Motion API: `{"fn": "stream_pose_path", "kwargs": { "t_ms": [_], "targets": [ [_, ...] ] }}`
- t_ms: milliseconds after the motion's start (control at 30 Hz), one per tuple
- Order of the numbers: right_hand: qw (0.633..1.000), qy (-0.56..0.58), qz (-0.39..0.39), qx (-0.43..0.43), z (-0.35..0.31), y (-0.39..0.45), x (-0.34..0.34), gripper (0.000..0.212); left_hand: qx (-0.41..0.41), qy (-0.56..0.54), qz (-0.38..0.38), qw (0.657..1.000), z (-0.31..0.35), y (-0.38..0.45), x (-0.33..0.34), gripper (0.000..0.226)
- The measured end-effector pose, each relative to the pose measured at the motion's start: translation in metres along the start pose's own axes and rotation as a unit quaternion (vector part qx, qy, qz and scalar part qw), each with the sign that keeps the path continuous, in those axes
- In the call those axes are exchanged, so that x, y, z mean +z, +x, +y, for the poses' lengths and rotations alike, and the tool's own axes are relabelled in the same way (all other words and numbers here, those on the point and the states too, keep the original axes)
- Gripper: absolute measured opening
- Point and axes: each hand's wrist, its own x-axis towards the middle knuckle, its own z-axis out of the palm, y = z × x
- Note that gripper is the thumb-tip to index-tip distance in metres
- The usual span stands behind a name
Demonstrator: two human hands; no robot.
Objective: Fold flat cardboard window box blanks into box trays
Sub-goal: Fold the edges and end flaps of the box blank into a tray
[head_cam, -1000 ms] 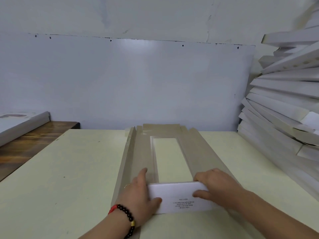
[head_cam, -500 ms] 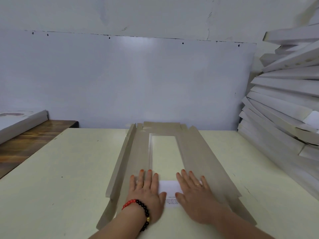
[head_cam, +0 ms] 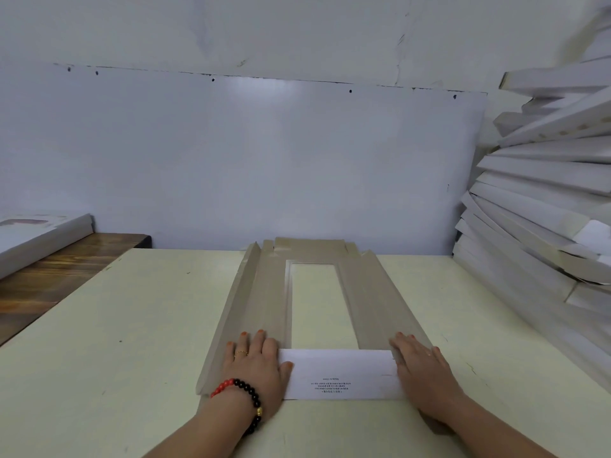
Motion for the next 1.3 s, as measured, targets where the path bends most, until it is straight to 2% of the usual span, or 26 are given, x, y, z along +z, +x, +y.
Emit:
{"fn": "stream_pose_path", "kwargs": {
  "t_ms": [100,200,267,333,400,467,567,633,767,833,933,1000,1067,1133,1200,1233,1300],
  "targets": [
    [0.995,0.099,0.030,0.011,-0.007,-0.002,-0.010,0.013,0.016,-0.036,0.019,0.999,-0.002,-0.002,-0.009,0.046],
    [0.991,0.130,0.025,0.007,-0.011,-0.005,-0.019,0.011,0.027,-0.082,0.056,0.995,0.000,-0.006,-0.019,0.020],
    [0.992,0.129,0.014,0.004,-0.013,-0.008,-0.023,0.006,0.036,-0.109,0.073,0.991,0.003,-0.008,-0.024,0.015],
    [0.990,0.140,-0.006,0.008,-0.015,-0.012,-0.027,0.026,0.046,-0.151,0.070,0.985,0.005,-0.009,-0.028,0.027],
    [0.986,0.169,-0.008,0.000,-0.017,-0.012,-0.029,0.049,0.039,-0.192,0.032,0.980,0.004,-0.006,-0.033,0.050],
    [0.978,0.209,-0.008,0.001,-0.020,-0.013,-0.034,0.060,0.025,-0.215,-0.023,0.976,0.003,-0.005,-0.041,0.065],
    [0.957,0.287,-0.042,0.019,-0.022,-0.016,-0.042,0.068,0.016,-0.236,-0.105,0.966,0.001,-0.005,-0.053,0.074],
    [0.954,0.289,-0.081,0.016,-0.022,-0.020,-0.045,0.070,0.020,-0.217,-0.151,0.964,0.001,-0.010,-0.059,0.078],
    [0.968,0.216,-0.126,-0.031,-0.023,-0.034,-0.047,0.061,0.053,-0.054,-0.165,0.983,0.008,-0.029,-0.068,0.073],
    [0.981,0.143,-0.099,-0.080,-0.026,-0.041,-0.047,0.057,0.084,-0.005,-0.137,0.987,0.013,-0.041,-0.068,0.055],
    [0.982,0.038,-0.045,-0.177,-0.030,-0.051,-0.046,0.044,0.156,0.032,-0.043,0.986,0.023,-0.058,-0.058,0.019],
    [0.970,-0.033,-0.017,-0.242,-0.036,-0.065,-0.045,0.032,0.202,0.068,-0.014,0.977,0.028,-0.067,-0.051,0.029],
    [0.945,-0.121,0.057,-0.298,-0.034,-0.076,-0.040,0.022,0.222,0.119,-0.019,0.968,0.032,-0.076,-0.046,0.037],
    [0.915,-0.172,0.140,-0.338,-0.036,-0.087,-0.028,0.021,0.249,0.147,0.076,0.954,0.036,-0.091,-0.043,0.037],
    [0.888,-0.202,0.169,-0.377,-0.038,-0.094,-0.015,0.010,0.252,0.175,0.041,0.951,0.038,-0.101,-0.034,0.042],
    [0.880,-0.200,0.185,-0.390,-0.040,-0.093,-0.009,0.021,0.251,0.174,0.043,0.951,0.038,-0.103,-0.024,0.043],
    [0.862,-0.222,0.248,-0.383,-0.047,-0.091,0.007,0.061,0.259,0.163,0.073,0.949,0.040,-0.105,-0.016,0.043]
  ]
}}
